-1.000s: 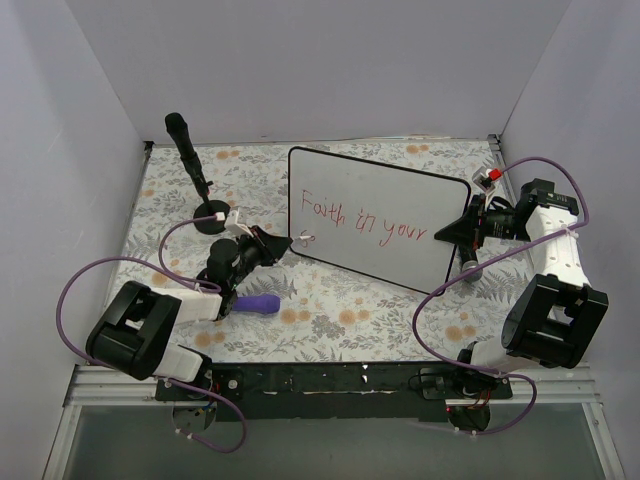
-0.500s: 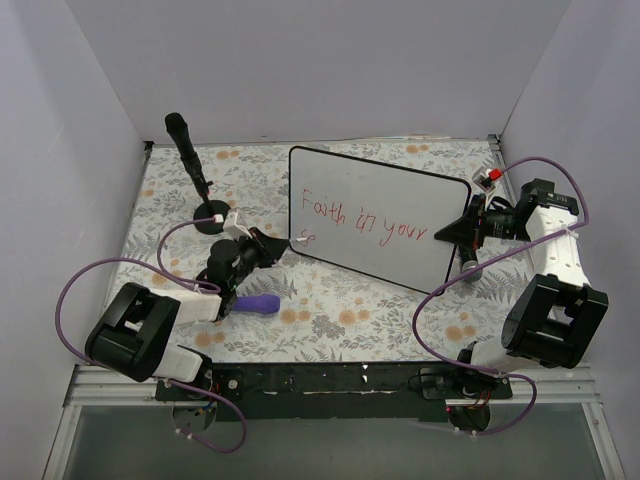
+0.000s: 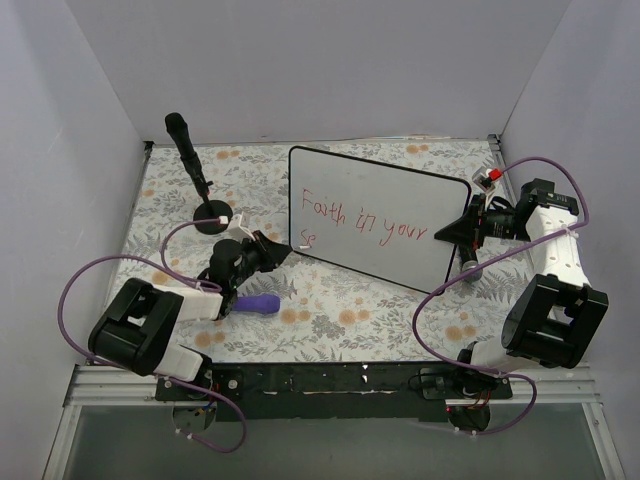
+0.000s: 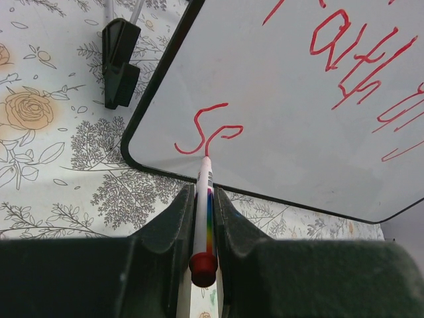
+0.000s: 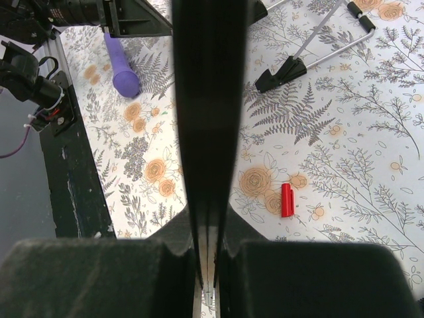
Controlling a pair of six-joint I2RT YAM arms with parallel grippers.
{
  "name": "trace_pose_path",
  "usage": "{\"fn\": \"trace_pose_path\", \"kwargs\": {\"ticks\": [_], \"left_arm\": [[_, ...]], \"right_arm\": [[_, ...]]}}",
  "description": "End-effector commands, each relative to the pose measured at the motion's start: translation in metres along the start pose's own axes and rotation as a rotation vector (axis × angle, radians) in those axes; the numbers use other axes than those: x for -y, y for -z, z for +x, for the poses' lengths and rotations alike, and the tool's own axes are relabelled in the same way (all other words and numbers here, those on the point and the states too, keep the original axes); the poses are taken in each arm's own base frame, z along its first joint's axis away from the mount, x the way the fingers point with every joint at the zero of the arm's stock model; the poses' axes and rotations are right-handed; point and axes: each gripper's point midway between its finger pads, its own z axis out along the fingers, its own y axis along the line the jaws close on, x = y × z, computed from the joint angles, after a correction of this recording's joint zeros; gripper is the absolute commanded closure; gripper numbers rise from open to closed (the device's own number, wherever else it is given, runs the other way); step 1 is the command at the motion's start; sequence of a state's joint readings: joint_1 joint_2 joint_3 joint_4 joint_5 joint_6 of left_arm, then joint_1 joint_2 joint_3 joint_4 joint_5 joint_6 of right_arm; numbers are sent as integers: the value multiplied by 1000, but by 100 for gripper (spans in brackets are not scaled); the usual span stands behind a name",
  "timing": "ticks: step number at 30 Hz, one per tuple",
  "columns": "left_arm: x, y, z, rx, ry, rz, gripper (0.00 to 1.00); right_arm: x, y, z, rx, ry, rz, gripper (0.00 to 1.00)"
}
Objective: Write a sentence on the whiteboard
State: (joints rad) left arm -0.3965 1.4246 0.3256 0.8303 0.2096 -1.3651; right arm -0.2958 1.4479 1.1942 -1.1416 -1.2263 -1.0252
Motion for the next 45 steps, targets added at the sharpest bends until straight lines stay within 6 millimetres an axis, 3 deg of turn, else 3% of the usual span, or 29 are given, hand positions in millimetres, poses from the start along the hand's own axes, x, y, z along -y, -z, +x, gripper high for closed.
{"fn": "trace_pose_path", "kwargs": {"ticks": [1, 8, 16, 22, 30, 45], "left_arm": [[12, -6, -9, 4, -15, 46, 100], [26, -5, -15, 17, -13, 102, 100], [58, 9, -36, 67, -29, 204, 100], [66, 0, -47, 84, -34, 220, 100], [59, -15, -49, 80, -41, 187, 100], [24, -3, -11, -13, -42, 86, 100]], "right_arm": [[-2, 1, 3, -40, 61, 18, 99], [-3, 1, 4, -41, 61, 19, 99], [-1, 1, 4, -41, 61, 20, 99], [-2, 1, 4, -40, 59, 21, 99], [-2, 1, 4, -41, 59, 20, 99], [-2, 1, 4, -39, 59, 19, 99]]}}
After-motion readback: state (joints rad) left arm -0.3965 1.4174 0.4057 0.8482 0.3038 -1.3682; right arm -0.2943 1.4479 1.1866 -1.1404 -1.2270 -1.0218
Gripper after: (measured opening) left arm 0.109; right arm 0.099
